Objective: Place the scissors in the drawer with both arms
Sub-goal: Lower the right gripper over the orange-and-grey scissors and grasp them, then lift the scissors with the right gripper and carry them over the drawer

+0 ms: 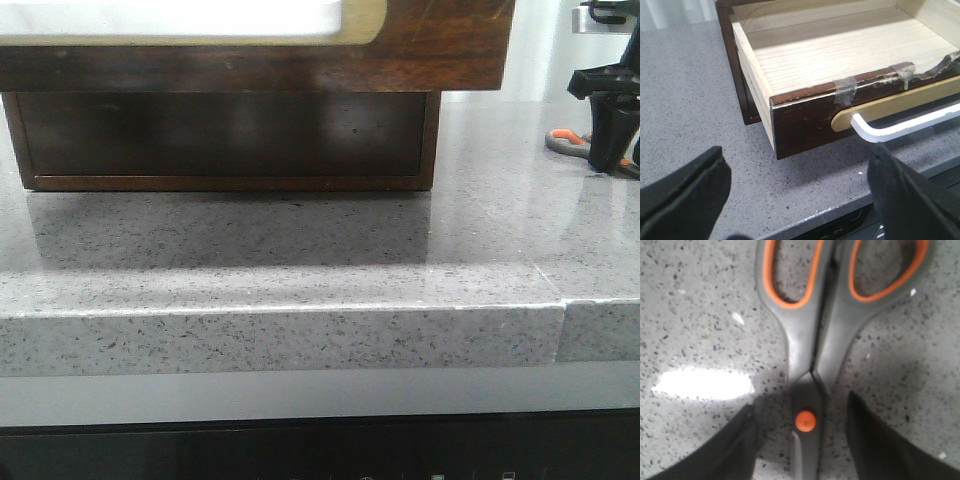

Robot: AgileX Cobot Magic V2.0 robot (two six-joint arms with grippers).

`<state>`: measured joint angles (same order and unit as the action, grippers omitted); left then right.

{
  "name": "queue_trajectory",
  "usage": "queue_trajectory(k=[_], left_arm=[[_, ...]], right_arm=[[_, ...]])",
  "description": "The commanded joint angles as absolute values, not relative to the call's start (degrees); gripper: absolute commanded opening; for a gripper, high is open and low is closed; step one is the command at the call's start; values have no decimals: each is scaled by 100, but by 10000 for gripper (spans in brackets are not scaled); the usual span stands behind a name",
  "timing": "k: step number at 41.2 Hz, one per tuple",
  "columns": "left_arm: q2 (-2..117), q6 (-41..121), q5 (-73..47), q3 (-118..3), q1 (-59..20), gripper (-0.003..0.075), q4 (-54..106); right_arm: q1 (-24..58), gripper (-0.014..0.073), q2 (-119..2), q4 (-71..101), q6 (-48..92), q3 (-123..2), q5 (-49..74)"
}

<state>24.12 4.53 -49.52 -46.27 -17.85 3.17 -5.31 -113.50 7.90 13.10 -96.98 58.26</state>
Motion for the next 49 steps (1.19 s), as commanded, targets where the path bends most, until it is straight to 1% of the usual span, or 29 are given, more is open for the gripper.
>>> queue_trajectory(k=[1,4,7,10,21,34,43,49], left_arm=[[2473,393,-4516,-4798,-1829,546,385],[2473,393,-4516,-4798,-1829,546,385],[2473,393,-4516,-4798,-1829,546,385],[2473,393,-4516,-4798,-1829,546,385],[2473,393,-4516,-4798,-1829,546,385],[2473,393,-4516,-4798,-1829,546,385],[2473,393,-4516,-4798,-1829,546,385],[2473,393,-4516,-4798,-1829,546,385]], right_arm=[[-540,307,-11101,820,1382,-9883,5910],[-540,189,-11101,819,1382,-9883,5991],[-540,113,-11101,819,1382,-9883,6034],[-540,81,-11101,819,1382,-9883,6053],[-540,78,-10753,846,1382,-9883,6029],[-478,78,-9527,922,1382,-9883,5564],[-154,78,-8535,984,1382,-9883,5047],[257,78,-7919,984,1387,-9883,4612]])
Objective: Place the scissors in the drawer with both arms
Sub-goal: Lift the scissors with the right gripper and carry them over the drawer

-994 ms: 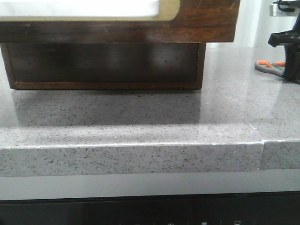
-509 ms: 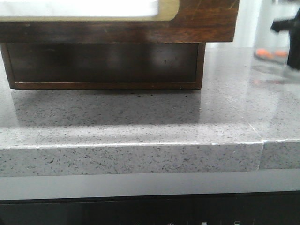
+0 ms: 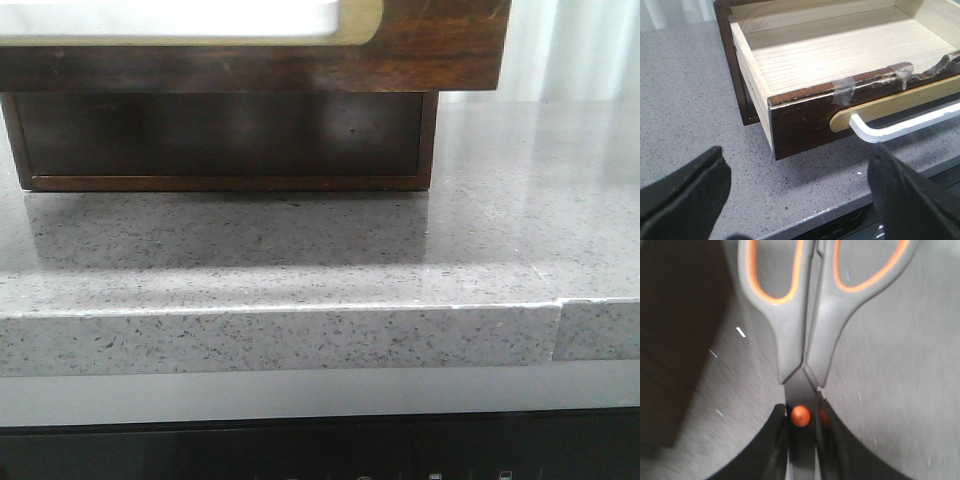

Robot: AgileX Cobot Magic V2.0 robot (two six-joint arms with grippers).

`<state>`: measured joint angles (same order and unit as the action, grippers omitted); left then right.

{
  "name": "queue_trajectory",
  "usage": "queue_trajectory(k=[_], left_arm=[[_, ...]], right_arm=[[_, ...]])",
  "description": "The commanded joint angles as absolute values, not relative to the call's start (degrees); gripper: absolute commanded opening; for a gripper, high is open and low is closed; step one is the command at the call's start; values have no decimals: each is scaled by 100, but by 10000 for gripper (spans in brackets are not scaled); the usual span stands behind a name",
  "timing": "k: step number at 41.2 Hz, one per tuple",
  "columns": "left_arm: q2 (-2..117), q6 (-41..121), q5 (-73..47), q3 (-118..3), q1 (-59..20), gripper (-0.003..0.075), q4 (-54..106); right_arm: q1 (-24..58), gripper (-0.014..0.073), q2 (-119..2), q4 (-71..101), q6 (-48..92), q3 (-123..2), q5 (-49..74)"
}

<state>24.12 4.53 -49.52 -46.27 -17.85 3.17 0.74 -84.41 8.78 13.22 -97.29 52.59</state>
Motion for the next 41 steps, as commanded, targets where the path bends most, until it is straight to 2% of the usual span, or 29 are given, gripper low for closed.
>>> queue_trajectory(k=[1,12,27,34,41], left_arm=[[2473,393,-4516,-4798,-1829,546,385],[2473,393,-4516,-4798,-1829,546,385],[2473,393,-4516,-4798,-1829,546,385],[2473,393,-4516,-4798,-1829,546,385],[2473,393,-4516,-4798,-1829,546,385]], right_arm=[[323,78,-7841,984,1387,-9883,4560],[1497,78,-7250,996,2157,-9883,4074],[3392,78,-7663,996,3461,-9883,4057],[3808,78,-8069,996,3949,-9883,4167],[3886,78,-8512,996,4223,-9883,4520]])
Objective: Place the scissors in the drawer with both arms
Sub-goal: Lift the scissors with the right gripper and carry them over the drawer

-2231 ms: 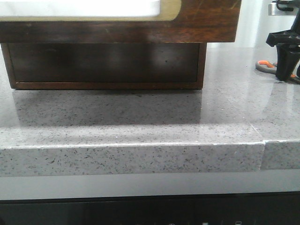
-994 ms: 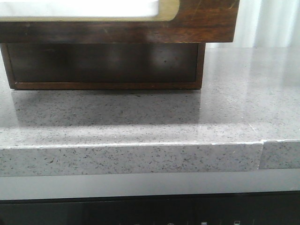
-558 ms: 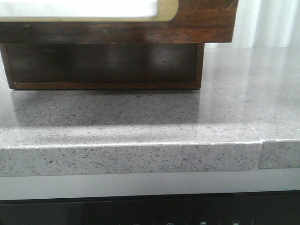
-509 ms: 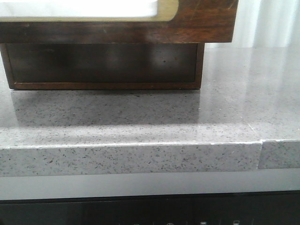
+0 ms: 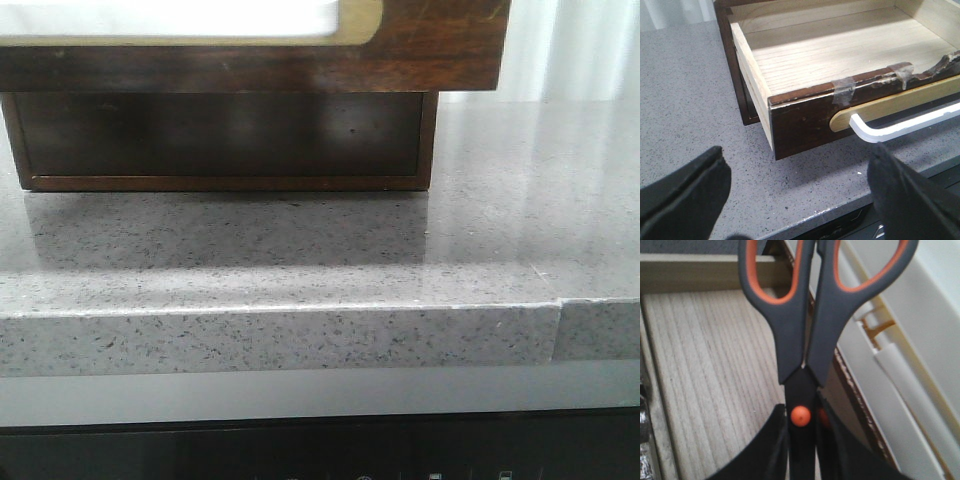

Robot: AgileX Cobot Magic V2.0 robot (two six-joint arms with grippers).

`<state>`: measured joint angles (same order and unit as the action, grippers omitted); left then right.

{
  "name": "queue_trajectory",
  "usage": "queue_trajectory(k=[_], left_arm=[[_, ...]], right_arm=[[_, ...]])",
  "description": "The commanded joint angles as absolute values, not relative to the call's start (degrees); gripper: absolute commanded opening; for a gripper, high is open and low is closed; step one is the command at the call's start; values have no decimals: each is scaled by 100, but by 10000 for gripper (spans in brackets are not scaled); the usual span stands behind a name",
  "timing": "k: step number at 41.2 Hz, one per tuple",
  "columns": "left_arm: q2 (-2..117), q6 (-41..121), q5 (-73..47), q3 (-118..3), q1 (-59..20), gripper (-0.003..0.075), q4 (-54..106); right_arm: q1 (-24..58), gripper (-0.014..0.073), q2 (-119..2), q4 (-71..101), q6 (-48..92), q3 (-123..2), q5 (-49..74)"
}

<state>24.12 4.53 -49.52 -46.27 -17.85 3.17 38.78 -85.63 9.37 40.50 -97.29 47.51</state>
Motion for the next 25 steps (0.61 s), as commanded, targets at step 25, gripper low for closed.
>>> queue_trajectory(k=[25], left_arm=[[2473,393,-4516,-4798,-1829,546,385]], right_arm=[[3886,416,-9004,804,4253,-9883,4856]])
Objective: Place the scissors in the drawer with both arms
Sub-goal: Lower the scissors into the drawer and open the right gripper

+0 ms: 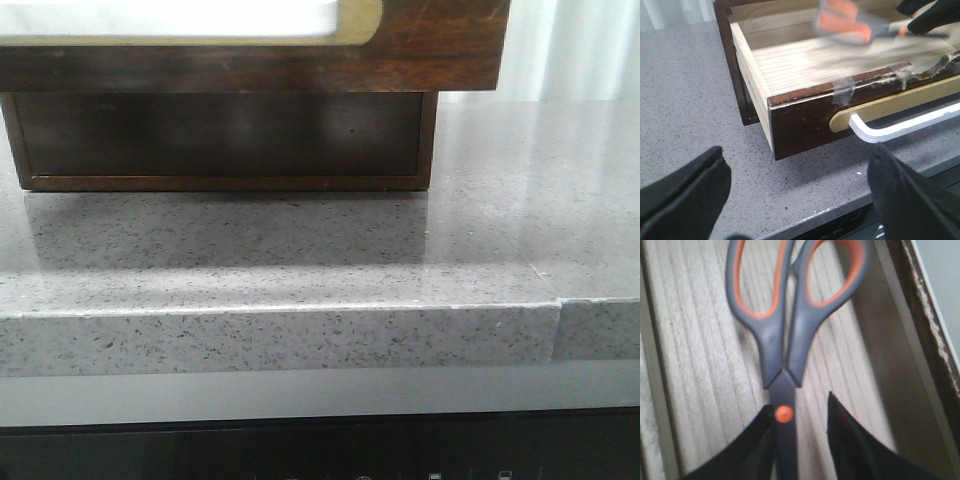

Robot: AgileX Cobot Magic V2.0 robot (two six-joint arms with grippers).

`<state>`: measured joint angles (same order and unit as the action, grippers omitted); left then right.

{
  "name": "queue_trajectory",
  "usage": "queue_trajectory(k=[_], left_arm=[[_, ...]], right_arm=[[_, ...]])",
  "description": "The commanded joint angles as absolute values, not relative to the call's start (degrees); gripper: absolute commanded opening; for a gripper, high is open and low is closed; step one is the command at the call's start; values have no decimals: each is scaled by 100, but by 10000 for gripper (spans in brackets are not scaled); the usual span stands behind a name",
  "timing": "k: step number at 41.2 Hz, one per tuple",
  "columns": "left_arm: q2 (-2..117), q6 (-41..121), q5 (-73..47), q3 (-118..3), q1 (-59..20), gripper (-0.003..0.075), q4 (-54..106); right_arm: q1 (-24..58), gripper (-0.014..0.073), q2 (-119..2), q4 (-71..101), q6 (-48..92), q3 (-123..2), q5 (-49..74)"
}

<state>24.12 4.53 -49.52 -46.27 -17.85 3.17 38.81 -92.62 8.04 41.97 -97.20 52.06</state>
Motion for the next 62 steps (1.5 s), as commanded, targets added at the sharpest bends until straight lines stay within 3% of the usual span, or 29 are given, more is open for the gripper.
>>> queue_trajectory(k=[1,15,30,62], left_arm=[[2473,393,-4516,-4798,-1829,546,385],[2473,393,-4516,-4798,-1829,546,385],[2473,393,-4516,-4798,-1829,546,385],[2473,393,-4516,-4798,-1829,546,385]], right_arm=[[3886,430,-9004,804,4253,-9883,4856],[3833,435,-8904,796,3863,-9883,4879],[3342,435,-7907,571,1024,-9832,6032],[3321,435,-4166,236,366,-5713,4549]])
